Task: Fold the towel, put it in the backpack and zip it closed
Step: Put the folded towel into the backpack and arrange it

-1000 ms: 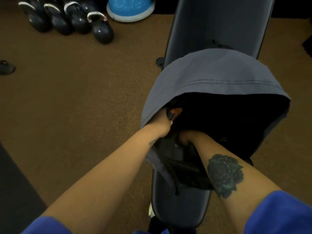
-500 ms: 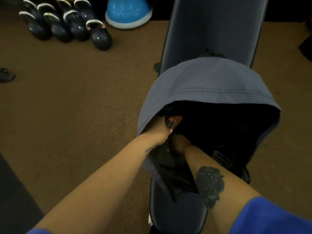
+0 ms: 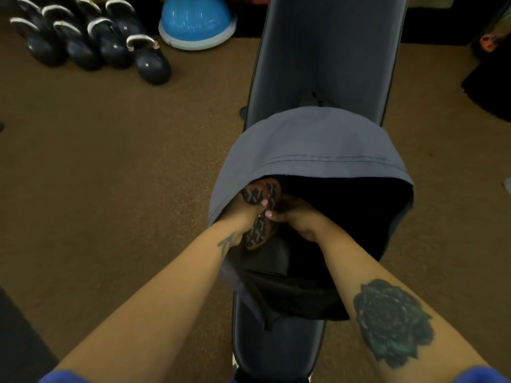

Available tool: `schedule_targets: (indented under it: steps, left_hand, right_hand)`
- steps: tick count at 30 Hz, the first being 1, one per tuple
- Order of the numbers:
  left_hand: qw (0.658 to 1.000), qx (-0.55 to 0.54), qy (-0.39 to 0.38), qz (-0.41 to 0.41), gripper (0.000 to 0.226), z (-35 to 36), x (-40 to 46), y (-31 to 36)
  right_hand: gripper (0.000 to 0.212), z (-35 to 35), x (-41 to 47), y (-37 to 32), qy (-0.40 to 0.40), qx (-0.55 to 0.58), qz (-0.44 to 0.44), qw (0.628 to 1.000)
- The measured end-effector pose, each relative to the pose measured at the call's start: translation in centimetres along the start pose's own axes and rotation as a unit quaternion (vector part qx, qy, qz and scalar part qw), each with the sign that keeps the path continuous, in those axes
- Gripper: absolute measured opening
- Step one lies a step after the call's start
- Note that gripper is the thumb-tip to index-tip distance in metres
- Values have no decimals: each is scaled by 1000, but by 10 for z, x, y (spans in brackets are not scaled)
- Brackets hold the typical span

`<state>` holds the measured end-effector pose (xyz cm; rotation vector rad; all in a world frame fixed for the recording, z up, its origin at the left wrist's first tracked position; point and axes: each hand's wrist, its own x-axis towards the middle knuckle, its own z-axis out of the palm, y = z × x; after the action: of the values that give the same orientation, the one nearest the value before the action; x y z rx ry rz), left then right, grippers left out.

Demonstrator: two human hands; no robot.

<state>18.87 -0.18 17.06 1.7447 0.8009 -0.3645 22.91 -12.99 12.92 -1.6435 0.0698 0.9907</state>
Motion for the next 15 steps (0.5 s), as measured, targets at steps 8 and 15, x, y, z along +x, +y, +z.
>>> schedule_targets:
  steps: [8,15]
  left_hand:
    - [998,52,-28,-13,59,-8,0,-10]
    - [990,122,-61,-23,59,-8,4,-13]
  right_hand:
    - [63,-9,14,3,-21,-364,58,929]
    - [73,19,53,35,-88,-494,108,858]
